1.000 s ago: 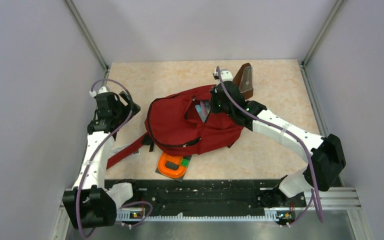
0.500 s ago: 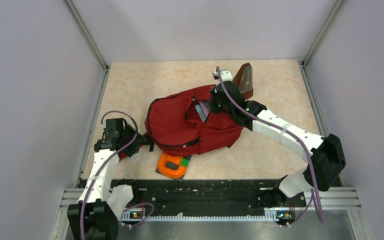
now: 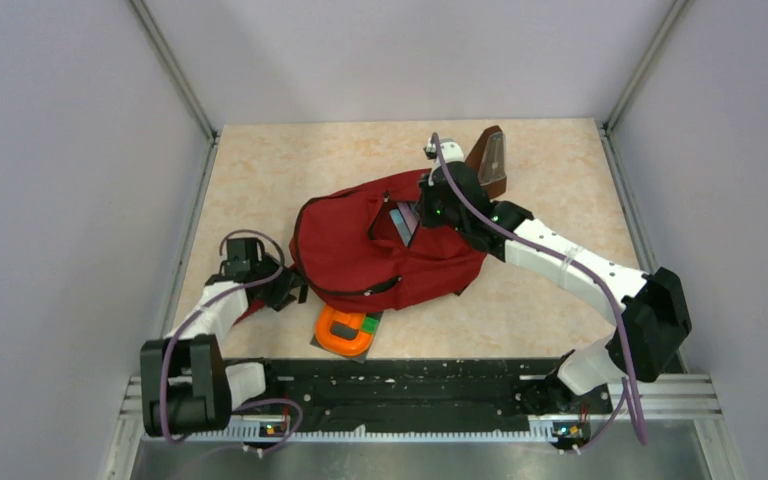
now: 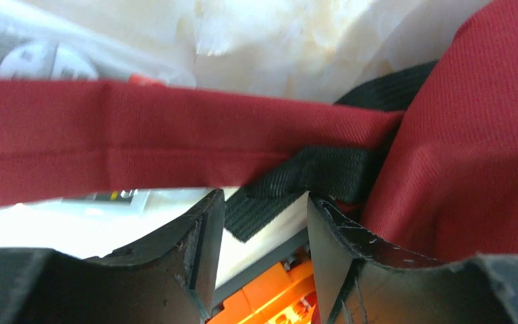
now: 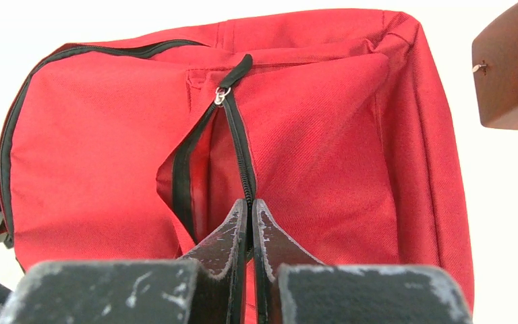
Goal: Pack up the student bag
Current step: Adjust the student bag at the center of the board, then pick up the stationery from the center of the board.
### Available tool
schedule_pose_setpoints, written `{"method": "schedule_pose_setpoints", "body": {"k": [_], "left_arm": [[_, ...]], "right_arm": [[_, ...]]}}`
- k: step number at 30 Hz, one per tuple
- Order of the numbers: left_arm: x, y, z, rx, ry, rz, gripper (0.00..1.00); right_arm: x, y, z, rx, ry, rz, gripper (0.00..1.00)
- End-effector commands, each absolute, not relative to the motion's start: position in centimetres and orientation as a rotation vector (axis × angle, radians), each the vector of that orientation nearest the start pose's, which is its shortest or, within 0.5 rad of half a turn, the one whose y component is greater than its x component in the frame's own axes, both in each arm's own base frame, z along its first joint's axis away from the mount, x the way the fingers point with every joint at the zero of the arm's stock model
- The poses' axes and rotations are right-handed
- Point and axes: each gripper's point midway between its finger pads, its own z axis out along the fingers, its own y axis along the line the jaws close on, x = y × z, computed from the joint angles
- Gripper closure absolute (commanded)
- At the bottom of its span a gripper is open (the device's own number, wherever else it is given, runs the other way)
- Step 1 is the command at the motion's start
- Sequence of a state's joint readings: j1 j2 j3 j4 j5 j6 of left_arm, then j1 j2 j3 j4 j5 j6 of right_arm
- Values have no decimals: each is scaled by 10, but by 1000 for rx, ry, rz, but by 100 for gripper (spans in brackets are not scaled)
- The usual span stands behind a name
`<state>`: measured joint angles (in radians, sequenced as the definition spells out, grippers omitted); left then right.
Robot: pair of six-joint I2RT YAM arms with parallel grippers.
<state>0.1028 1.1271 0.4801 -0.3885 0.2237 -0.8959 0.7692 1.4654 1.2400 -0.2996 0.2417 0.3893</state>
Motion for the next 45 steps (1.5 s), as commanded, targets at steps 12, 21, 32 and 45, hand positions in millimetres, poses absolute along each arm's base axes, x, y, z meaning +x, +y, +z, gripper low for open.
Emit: {"method": "schedule_pose_setpoints", "body": {"k": [12, 21, 32, 45], "left_arm": [[371, -12, 95, -910, 2237, -433, 49], [319, 4, 102, -843, 2353, -140, 46], [248, 14, 82, -808, 2462, 158, 43], [242, -3, 52, -675, 2643, 303, 47]], "right_arm": [[348, 297, 262, -218, 2004, 518, 100], [350, 304, 258, -240, 2006, 535, 100], [347, 308, 254, -249, 2011, 567, 100], [344, 298, 259, -219, 1994, 550, 100]]}}
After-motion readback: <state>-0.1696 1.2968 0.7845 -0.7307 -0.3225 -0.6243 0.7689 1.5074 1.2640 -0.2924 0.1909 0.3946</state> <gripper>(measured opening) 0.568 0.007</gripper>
